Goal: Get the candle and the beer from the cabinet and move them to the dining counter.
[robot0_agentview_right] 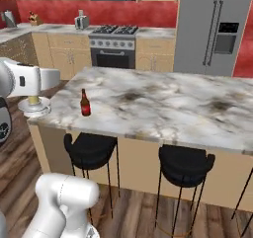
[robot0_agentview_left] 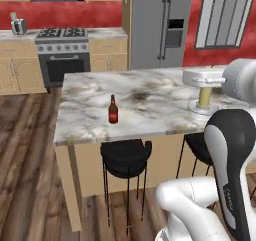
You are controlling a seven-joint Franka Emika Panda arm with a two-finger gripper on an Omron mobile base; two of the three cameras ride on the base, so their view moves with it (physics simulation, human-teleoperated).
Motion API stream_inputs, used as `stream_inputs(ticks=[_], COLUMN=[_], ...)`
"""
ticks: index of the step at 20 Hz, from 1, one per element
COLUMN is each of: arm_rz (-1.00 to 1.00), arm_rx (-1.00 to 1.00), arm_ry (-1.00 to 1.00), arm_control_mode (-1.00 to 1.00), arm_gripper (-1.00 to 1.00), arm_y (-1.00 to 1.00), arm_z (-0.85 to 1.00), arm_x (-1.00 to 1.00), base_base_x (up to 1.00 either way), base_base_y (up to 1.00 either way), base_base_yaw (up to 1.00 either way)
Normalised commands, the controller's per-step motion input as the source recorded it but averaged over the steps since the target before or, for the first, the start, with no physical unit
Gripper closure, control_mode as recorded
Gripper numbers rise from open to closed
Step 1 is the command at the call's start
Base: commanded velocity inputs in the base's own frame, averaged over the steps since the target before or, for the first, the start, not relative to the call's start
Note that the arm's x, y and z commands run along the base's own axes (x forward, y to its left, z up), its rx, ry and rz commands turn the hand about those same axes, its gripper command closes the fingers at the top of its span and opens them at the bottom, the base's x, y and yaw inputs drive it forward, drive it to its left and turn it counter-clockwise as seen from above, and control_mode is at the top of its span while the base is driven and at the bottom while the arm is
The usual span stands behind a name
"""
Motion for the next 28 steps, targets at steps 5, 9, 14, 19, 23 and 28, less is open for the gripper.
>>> stream_inputs(ticks=[5,9,14,19,23,28], arm_rz=[0.00,0.00,0.00,0.00,0.00,0.00], arm_rx=[0.00,0.00,0.00,0.00,0.00,0.00], arm_ry=[0.00,0.00,0.00,0.00,0.00,0.00], arm_control_mode=[1.00,1.00,1.00,1.00,1.00,1.00], arm_gripper=[1.00,1.00,1.00,1.00,1.00,1.00], arm_y=[0.00,0.00,0.00,0.00,0.00,0.00], arm_z=[0.00,0.00,0.00,0.00,0.00,0.00], arm_x=[0.00,0.00,0.00,0.00,0.00,0.00], base_base_x=[0.03,0.00,0.46,0.23,0.24,0.31], base_base_y=[-1.00,-1.00,-0.41,-0.41,-0.43,-0.29], base_base_yaw=[0.26,0.04,-0.26,-0.21,-0.11,-0.14])
